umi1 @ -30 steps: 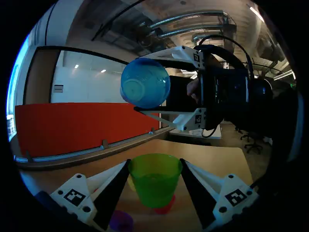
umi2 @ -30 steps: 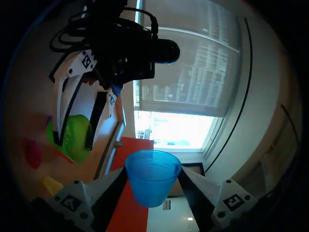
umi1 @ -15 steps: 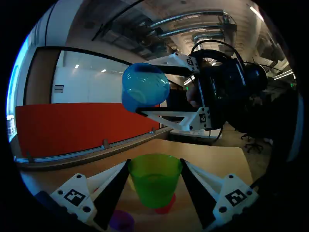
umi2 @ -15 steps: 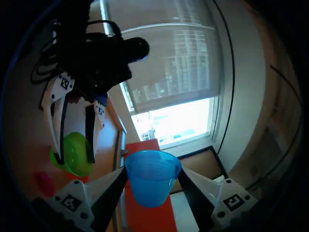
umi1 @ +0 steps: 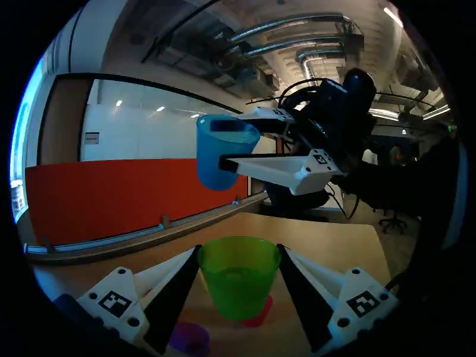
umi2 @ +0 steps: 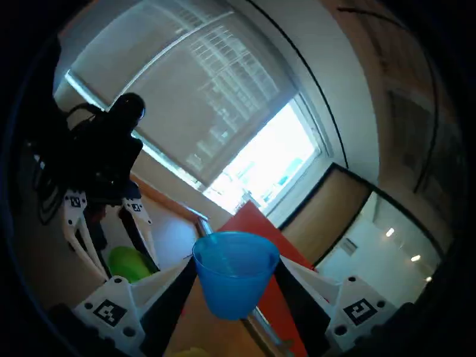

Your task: Pour water

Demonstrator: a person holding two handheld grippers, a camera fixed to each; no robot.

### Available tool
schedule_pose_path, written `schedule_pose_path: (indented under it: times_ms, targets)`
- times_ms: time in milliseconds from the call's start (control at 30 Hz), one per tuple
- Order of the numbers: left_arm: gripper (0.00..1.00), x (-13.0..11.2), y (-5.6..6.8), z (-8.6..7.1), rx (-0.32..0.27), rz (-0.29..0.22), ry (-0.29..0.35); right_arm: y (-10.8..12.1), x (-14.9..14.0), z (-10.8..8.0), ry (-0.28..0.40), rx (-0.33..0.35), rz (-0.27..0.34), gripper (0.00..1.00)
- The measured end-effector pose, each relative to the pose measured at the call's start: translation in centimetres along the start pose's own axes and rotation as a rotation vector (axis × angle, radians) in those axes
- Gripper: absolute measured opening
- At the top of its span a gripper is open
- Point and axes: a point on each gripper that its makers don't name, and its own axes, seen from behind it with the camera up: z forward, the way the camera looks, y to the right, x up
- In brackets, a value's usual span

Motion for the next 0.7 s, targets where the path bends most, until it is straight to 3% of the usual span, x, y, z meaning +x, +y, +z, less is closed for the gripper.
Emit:
schedule_pose_path:
  times_ms: [367,467,700]
  targets:
    - [0.90,-0.22,0.15,-0.12,0.001,0.007,-0.011,0.21,0.20,-0.33,0.027,0.046,0.443,0.91]
    - [0.90,-0.35,0.07,-0.15,0.001,0.005,-0.018,0.42,0.41,-0.44,0.035,0.057,0.525,0.91]
    - [0.90,-0.51,-0.35,-0.55,0.014,0.005,-0.034,0.29,-0.53,-0.75,0.014,0.058,0.567,0.91]
